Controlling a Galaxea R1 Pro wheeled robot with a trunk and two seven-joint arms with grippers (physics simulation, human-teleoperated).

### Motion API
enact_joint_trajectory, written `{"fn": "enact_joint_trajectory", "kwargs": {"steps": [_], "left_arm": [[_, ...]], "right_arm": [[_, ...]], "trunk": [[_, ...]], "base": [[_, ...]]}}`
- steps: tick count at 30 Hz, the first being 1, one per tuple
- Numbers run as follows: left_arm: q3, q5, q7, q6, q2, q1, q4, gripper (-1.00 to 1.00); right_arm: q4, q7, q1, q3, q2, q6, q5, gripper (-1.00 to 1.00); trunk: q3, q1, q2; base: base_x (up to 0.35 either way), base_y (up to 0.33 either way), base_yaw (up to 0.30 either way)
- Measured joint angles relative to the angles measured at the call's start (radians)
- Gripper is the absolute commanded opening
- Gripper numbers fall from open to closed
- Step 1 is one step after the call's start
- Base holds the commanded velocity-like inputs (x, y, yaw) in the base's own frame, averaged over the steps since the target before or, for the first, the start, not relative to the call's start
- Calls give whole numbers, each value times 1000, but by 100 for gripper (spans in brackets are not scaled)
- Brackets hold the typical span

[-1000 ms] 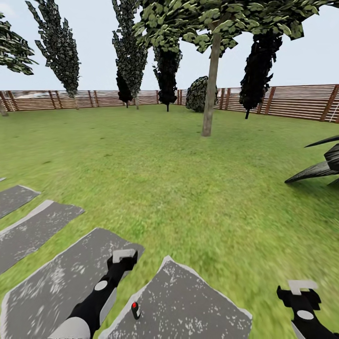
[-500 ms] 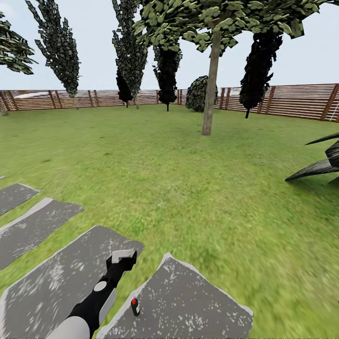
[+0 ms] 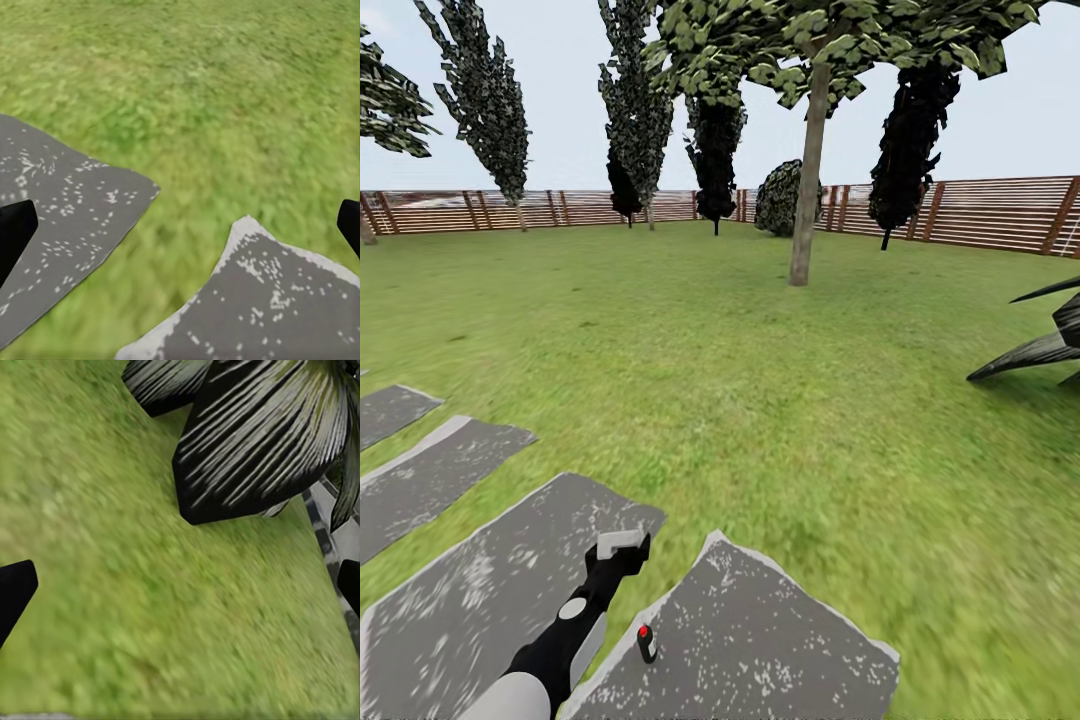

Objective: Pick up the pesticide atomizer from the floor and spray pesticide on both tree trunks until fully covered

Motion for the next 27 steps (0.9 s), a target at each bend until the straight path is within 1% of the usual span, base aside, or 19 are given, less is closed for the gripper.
{"fn": "enact_joint_trajectory", "kwargs": {"steps": [15, 18, 19, 20, 21, 27], "left_arm": [[-4, 1, 0, -2, -2, -1, -1, 100], [-8, 2, 0, -30, -2, -1, -7, 100], [-10, 3, 0, -54, -3, -1, -16, 100], [-11, 3, 0, -81, -8, -1, -43, 100], [-12, 3, 0, -92, -13, -1, -67, 100], [-12, 2, 0, -106, -30, -1, -150, 100]], "right_arm": [[3, -1, 0, 0, -6, 2, 2, 100], [3, -1, 0, 0, -6, 2, 2, 100], [8, -1, 0, 0, -6, 2, 2, 100], [21, -1, 0, 0, -6, 1, 1, 100], [27, -1, 0, 1, -6, 0, 1, 100], [36, -1, 0, 1, -6, -1, 2, 100]], "trunk": [[-47, 58, -105], [-56, 69, -126], [-60, 73, -133], [-63, 77, -140], [-66, 80, -147], [-85, 103, -189]], "base": [[0, 0, 0], [0, 0, 0], [0, 0, 0], [0, 0, 0], [0, 0, 0], [0, 0, 0]]}}
